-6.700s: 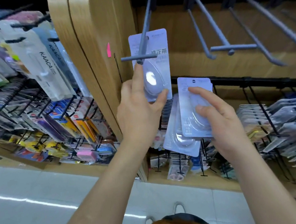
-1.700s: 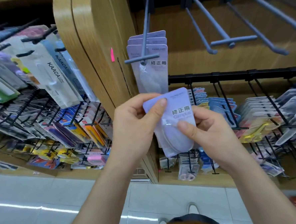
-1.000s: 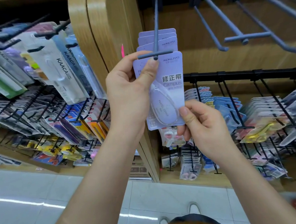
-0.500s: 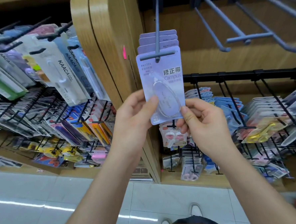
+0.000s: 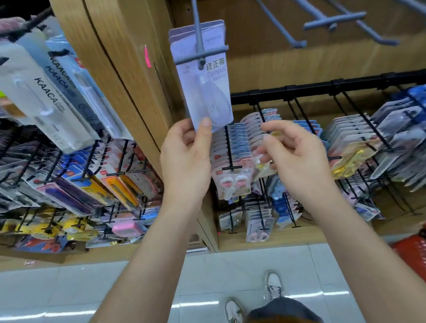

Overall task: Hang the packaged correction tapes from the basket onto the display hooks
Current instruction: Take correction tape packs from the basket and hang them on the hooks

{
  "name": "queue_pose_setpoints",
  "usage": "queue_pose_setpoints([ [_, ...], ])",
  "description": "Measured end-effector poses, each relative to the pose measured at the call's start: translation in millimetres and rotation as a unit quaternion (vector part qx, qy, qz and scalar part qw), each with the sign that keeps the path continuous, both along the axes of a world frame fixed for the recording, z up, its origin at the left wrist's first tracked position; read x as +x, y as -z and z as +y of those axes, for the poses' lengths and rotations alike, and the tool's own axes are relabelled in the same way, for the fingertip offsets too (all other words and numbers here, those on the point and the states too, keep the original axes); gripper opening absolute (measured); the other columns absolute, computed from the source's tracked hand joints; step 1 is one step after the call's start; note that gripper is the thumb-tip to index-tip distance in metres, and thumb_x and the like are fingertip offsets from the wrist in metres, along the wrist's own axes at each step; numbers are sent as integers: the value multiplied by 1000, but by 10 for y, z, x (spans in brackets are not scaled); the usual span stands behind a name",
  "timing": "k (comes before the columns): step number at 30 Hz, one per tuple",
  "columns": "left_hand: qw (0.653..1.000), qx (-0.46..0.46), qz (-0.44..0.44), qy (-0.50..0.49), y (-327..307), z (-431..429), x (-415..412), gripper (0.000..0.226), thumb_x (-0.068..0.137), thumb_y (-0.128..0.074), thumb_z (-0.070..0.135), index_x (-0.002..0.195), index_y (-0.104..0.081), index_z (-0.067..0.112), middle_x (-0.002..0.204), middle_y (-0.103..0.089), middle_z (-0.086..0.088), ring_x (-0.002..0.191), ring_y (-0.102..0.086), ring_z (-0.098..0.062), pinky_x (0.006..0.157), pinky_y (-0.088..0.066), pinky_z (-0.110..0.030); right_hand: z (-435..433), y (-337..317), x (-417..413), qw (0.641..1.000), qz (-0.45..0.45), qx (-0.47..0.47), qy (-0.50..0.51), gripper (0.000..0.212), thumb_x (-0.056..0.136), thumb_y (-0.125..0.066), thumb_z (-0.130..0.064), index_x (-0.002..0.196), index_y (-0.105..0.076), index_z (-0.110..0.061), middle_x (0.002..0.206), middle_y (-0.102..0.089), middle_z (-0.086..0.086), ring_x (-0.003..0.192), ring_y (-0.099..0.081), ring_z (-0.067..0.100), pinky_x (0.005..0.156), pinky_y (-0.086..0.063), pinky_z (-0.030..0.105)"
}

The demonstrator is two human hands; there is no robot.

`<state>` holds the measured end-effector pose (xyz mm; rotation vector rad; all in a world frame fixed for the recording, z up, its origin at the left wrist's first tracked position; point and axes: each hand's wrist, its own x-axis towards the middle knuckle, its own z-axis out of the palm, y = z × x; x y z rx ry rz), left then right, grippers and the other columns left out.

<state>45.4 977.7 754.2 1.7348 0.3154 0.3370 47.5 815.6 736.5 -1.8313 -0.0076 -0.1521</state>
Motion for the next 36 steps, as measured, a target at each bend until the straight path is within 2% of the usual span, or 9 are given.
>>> queue_pose_setpoints([
  [2,999,-5,45,15,109,22,-54,20,95,-57,47,107,-58,32,101,-71,9,96,-68,-5,93,-55,-38,-275,95,-166,1000,6,-1,6,20,99,-54,-13,110,-65,-25,80,-71,-2,71,-66,5,64,-51,19],
  [4,996,-15,88,31,220,-20,-144,16,99,-54,39,110,-59,28,102,-71,7,93,-68,-5,88,-57,-31,-574,196,-344,1000,18,-21,11,23,98,-55,-10,105,-66,-30,77,-71,-4,70,-66,5,65,-48,16],
  [9,986,45,95,126,462,-322,-399,21,101,-51,13,96,-71,14,83,-72,3,73,-64,-6,68,-55,-20,-1343,547,-838,988,72,-119,72,20,93,-63,-21,97,-68,-40,79,-72,-6,75,-67,16,78,-56,42],
  [13,963,127,63,228,667,-777,-515,28,97,-56,9,87,-69,31,71,-71,16,69,-67,-6,72,-56,-25,-1983,871,-1340,966,127,-182,134,17,93,-65,-18,108,-70,-25,83,-72,4,79,-69,27,81,-55,47],
  [16,930,207,50,299,832,-1270,-680,29,94,-60,13,85,-66,40,75,-70,16,73,-67,-7,71,-55,-26,-2462,1081,-1805,945,173,-228,160,21,93,-64,-12,112,-70,-17,81,-71,5,75,-66,25,79,-52,37],
  [20,863,321,-20,389,1104,-2036,-989,16,91,-65,5,94,-74,19,86,-71,4,73,-60,-5,73,-46,-22,-3142,1394,-2504,913,249,-259,194,26,91,-64,-7,116,-69,-10,89,-72,8,82,-66,28,80,-47,32],
  [23,815,374,-47,440,1332,-2657,-1208,17,89,-60,14,97,-75,13,95,-73,-1,80,-67,-21,75,-51,-29,-3655,1612,-3056,893,307,-258,204,34,91,-64,-11,125,-64,-13,96,-69,7,91,-65,28,86,-49,36],
  [28,762,378,-43,524,1642,-3731,-1454,18,89,-59,13,98,-74,14,93,-73,-3,79,-67,-24,77,-47,-29,-4381,1852,-3772,858,362,-239,276,40,94,-61,-18,134,-57,-18,117,-65,8,104,-64,27,93,-50,41],
  [36,700,362,23,615,2250,-5370,-1442,20,95,-56,15,105,-73,20,96,-73,4,87,-65,-15,84,-51,-32,-5246,2391,-3999,826,366,-143,405,34,97,-54,-15,130,-59,-16,114,-65,7,96,-60,18,91,-44,29],
])
